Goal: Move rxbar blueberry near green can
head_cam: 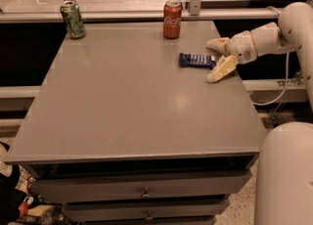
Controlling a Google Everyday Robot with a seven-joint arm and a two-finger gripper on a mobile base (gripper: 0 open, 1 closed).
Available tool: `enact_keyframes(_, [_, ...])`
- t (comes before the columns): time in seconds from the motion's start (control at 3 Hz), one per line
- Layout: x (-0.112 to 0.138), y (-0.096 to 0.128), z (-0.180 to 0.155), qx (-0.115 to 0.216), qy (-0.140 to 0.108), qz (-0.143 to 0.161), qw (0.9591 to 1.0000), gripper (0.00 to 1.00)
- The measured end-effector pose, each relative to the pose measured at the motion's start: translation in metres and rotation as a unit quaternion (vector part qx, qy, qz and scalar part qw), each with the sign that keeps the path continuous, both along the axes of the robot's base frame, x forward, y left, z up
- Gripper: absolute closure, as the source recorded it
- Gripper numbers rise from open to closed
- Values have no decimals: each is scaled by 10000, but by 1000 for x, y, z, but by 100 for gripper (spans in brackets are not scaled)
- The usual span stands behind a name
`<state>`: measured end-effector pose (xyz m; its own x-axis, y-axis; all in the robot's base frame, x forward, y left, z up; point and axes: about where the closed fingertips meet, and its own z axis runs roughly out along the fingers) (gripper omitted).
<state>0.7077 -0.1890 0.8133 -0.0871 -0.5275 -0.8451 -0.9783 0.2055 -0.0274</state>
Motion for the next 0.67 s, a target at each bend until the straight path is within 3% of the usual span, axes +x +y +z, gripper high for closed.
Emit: enact_keyframes(0.67, [0,0,10,0,0,1,10000,72])
